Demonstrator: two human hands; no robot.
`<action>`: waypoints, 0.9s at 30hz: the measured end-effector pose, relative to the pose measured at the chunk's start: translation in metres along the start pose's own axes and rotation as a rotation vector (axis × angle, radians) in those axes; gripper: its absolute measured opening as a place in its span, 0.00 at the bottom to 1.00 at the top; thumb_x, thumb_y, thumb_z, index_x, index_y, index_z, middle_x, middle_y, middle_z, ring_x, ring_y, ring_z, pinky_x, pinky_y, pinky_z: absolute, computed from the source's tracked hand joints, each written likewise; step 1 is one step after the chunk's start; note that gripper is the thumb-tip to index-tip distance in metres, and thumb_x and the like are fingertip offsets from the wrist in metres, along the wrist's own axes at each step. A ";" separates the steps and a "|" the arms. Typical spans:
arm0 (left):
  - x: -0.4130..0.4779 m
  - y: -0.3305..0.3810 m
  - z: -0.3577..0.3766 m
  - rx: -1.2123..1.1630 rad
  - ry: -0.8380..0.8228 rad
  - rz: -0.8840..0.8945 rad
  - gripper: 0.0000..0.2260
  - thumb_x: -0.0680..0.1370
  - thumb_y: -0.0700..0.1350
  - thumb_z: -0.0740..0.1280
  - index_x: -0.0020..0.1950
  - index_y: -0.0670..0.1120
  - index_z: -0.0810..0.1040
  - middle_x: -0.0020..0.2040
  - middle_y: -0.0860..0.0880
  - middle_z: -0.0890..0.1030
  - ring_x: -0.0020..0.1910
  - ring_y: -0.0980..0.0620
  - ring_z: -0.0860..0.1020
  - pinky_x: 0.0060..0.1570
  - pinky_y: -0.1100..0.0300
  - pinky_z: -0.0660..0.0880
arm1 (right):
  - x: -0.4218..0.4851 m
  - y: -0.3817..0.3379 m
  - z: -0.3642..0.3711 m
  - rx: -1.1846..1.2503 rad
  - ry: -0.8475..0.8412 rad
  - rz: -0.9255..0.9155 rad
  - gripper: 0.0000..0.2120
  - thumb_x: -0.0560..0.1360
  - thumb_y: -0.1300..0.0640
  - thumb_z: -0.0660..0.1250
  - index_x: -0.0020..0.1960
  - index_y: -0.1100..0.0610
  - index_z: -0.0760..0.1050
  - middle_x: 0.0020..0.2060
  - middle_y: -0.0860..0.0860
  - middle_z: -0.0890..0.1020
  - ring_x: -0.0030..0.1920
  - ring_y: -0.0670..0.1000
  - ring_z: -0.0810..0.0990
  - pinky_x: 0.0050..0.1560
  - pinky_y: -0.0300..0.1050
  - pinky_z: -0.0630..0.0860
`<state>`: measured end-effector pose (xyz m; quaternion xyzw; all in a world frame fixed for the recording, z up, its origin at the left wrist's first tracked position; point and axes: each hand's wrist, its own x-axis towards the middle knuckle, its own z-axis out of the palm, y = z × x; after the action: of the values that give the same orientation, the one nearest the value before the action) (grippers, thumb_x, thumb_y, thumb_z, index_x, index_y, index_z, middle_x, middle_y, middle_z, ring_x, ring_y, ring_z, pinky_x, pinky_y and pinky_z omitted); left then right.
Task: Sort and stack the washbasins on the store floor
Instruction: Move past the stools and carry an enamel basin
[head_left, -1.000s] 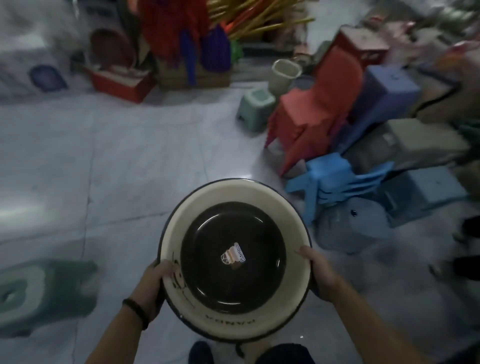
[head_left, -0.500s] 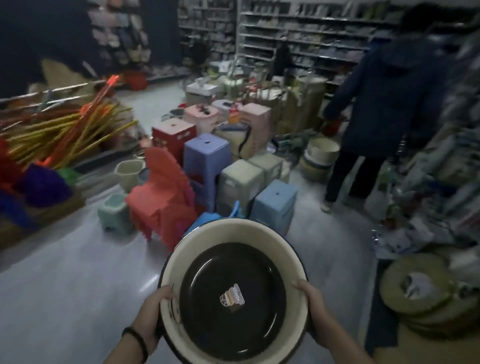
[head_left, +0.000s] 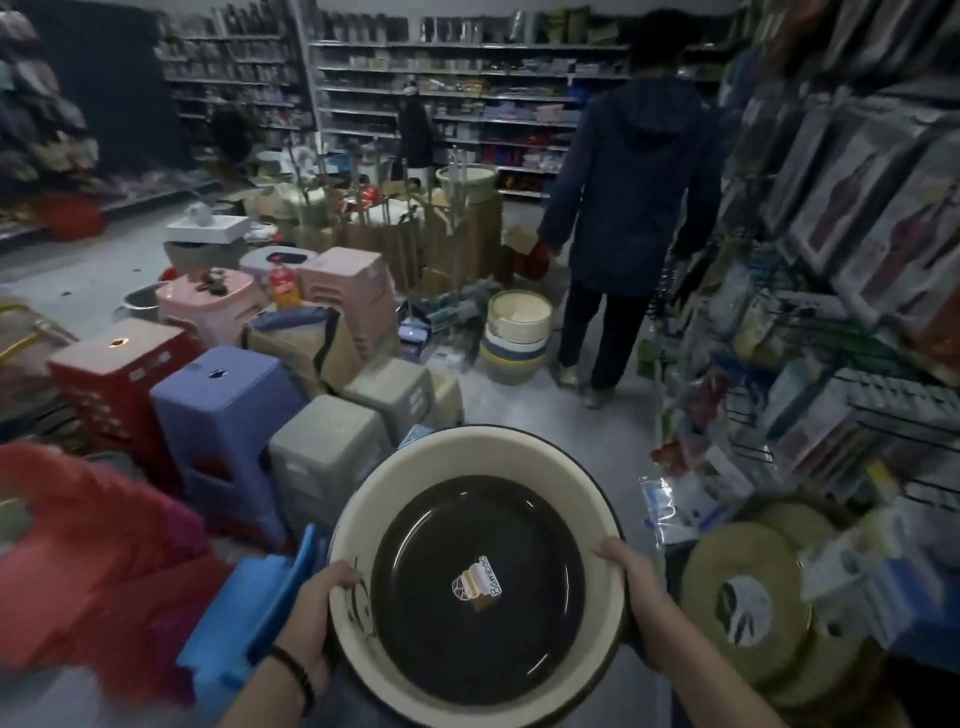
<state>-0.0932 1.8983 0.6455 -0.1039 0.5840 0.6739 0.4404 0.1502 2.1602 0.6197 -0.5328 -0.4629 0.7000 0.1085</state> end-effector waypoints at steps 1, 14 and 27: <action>0.022 0.012 0.018 0.014 -0.021 -0.016 0.26 0.65 0.43 0.68 0.60 0.33 0.82 0.58 0.26 0.81 0.49 0.31 0.82 0.60 0.29 0.76 | 0.017 -0.017 -0.004 0.007 0.005 -0.008 0.36 0.58 0.38 0.74 0.59 0.60 0.84 0.44 0.63 0.86 0.45 0.63 0.85 0.43 0.53 0.83; 0.288 0.159 0.277 0.250 -0.306 -0.109 0.27 0.62 0.46 0.72 0.58 0.35 0.85 0.57 0.28 0.83 0.51 0.32 0.81 0.62 0.27 0.74 | 0.222 -0.213 -0.070 0.202 0.247 -0.051 0.33 0.59 0.39 0.77 0.56 0.60 0.87 0.53 0.69 0.86 0.56 0.74 0.84 0.57 0.69 0.81; 0.526 0.240 0.543 0.219 -0.214 -0.116 0.26 0.66 0.45 0.70 0.62 0.34 0.82 0.59 0.27 0.81 0.59 0.26 0.80 0.64 0.24 0.70 | 0.515 -0.441 -0.171 0.250 0.138 -0.050 0.23 0.67 0.46 0.74 0.54 0.61 0.87 0.42 0.62 0.87 0.38 0.60 0.85 0.38 0.48 0.79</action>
<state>-0.3717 2.6405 0.6289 -0.0163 0.5967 0.5870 0.5469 -0.0661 2.8250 0.6236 -0.5504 -0.3767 0.7109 0.2230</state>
